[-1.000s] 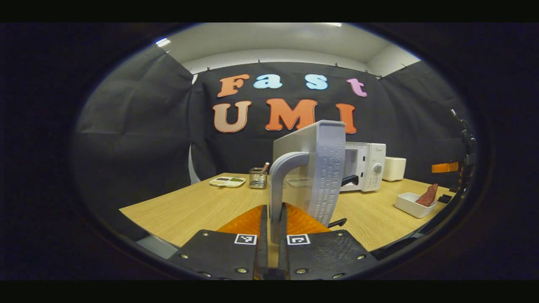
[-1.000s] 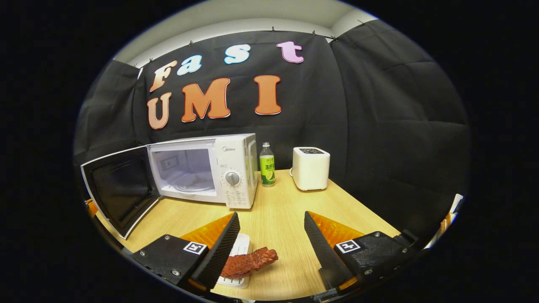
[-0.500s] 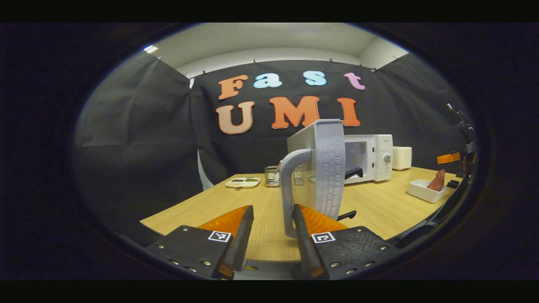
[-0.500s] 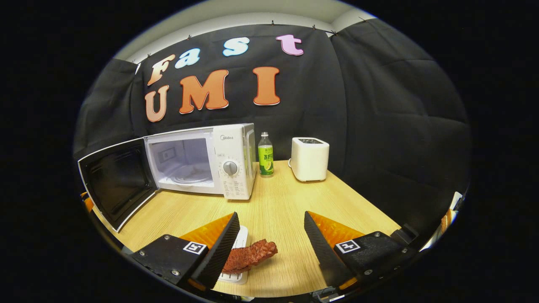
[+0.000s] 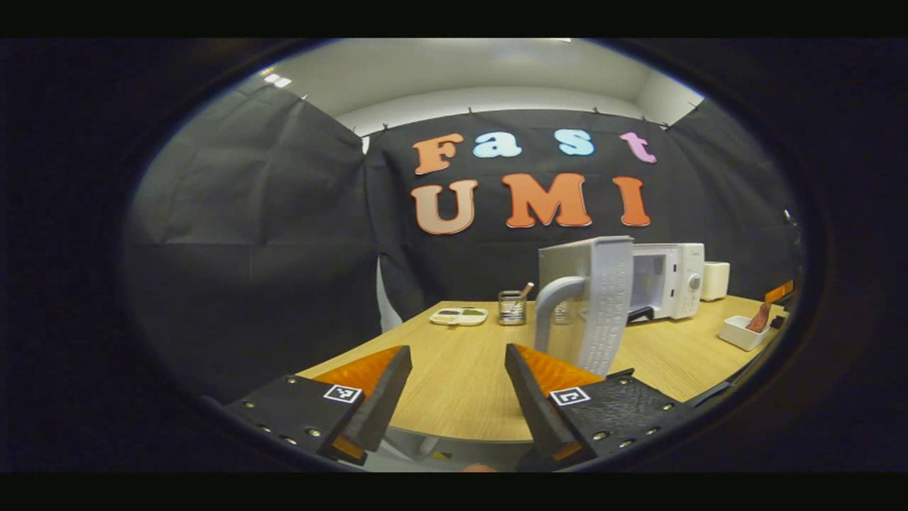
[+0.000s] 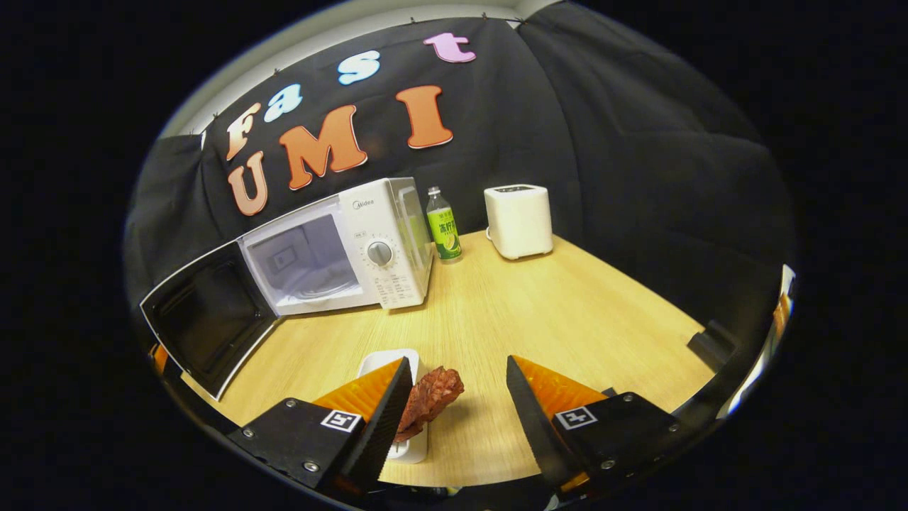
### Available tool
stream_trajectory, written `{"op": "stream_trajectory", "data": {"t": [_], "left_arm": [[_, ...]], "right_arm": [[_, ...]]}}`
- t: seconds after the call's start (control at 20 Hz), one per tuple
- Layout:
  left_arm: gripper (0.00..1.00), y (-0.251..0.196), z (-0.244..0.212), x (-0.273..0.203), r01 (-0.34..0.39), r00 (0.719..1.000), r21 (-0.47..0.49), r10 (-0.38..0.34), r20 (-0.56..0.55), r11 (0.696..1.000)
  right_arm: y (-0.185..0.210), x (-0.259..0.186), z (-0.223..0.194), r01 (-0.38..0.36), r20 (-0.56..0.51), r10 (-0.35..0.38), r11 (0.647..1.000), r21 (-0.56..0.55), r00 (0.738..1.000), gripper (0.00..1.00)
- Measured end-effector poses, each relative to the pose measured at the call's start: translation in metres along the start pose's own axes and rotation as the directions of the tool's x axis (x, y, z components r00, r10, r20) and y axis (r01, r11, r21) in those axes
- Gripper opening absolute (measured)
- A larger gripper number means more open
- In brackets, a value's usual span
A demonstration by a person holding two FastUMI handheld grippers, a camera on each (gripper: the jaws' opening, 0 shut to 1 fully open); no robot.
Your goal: Open the microwave oven with the left hand, put the food in, and close the microwave oven.
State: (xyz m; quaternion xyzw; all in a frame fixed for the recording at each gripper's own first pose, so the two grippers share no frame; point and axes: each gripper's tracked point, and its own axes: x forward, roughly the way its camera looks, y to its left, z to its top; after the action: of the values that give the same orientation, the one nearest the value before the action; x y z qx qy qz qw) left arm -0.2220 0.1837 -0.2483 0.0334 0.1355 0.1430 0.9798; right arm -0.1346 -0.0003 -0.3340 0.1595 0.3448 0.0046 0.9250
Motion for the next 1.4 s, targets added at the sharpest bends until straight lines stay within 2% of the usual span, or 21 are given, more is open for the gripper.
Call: {"op": "stream_trajectory", "data": {"t": [0.15,0.3,0.4,0.45,0.5,0.55,0.6,0.75,0.85,0.95,1.2,1.4], "left_arm": [[0.80,0.010,0.001,0.009,-0.040,0.999,0.004,0.040,0.005,0.999],[0.80,0.005,0.002,0.019,-0.038,0.999,-0.017,0.039,0.009,0.999],[0.82,0.000,0.004,0.027,-0.033,0.999,-0.022,0.033,0.015,0.999],[0.80,-0.001,0.005,0.032,-0.033,0.999,-0.020,0.033,0.018,0.999],[0.80,-0.002,0.004,0.035,-0.029,0.999,-0.021,0.029,0.018,0.999],[0.80,-0.004,0.005,0.038,-0.025,1.000,-0.022,0.025,0.016,0.999],[0.80,-0.004,0.005,0.042,-0.024,1.000,-0.020,0.024,0.014,1.000],[0.80,-0.006,0.001,0.051,-0.020,1.000,-0.025,0.020,0.005,0.999],[0.80,-0.008,0.001,0.055,-0.014,1.000,-0.031,0.014,-0.001,0.999],[0.80,-0.008,-0.001,0.058,-0.009,1.000,-0.034,0.009,-0.007,0.999],[0.79,-0.010,-0.009,0.065,0.003,0.999,-0.030,-0.004,-0.037,1.000],[0.78,-0.012,-0.007,0.069,0.018,0.999,-0.005,-0.018,-0.041,1.000]], "right_arm": [[0.004,0.004,-0.012,-0.025,-0.062,0.033,0.990,0.137,0.998,0.79],[0.005,0.005,-0.010,-0.068,-0.055,0.087,0.956,0.284,0.995,0.72],[0.008,0.007,-0.016,-0.083,-0.064,0.111,0.939,0.335,0.992,0.65],[0.008,0.009,-0.020,-0.083,-0.071,0.114,0.936,0.342,0.991,0.50],[0.006,0.010,-0.023,-0.081,-0.075,0.114,0.934,0.349,0.991,0.56],[0.007,0.011,-0.020,-0.096,-0.059,0.127,0.925,0.368,0.990,0.48],[0.010,0.010,-0.017,-0.109,-0.043,0.136,0.915,0.388,0.990,0.45],[0.012,0.015,-0.016,-0.130,-0.009,0.151,0.878,0.461,0.989,0.25],[0.015,0.016,-0.016,-0.135,-0.005,0.156,0.869,0.476,0.988,0.19],[0.017,0.015,-0.012,-0.139,0.001,0.156,0.876,0.462,0.988,0.16],[0.027,0.008,0.011,-0.113,0.036,0.108,0.941,0.318,0.994,0.15],[0.038,0.002,0.036,-0.096,0.074,0.081,0.966,0.239,0.994,0.15]]}}
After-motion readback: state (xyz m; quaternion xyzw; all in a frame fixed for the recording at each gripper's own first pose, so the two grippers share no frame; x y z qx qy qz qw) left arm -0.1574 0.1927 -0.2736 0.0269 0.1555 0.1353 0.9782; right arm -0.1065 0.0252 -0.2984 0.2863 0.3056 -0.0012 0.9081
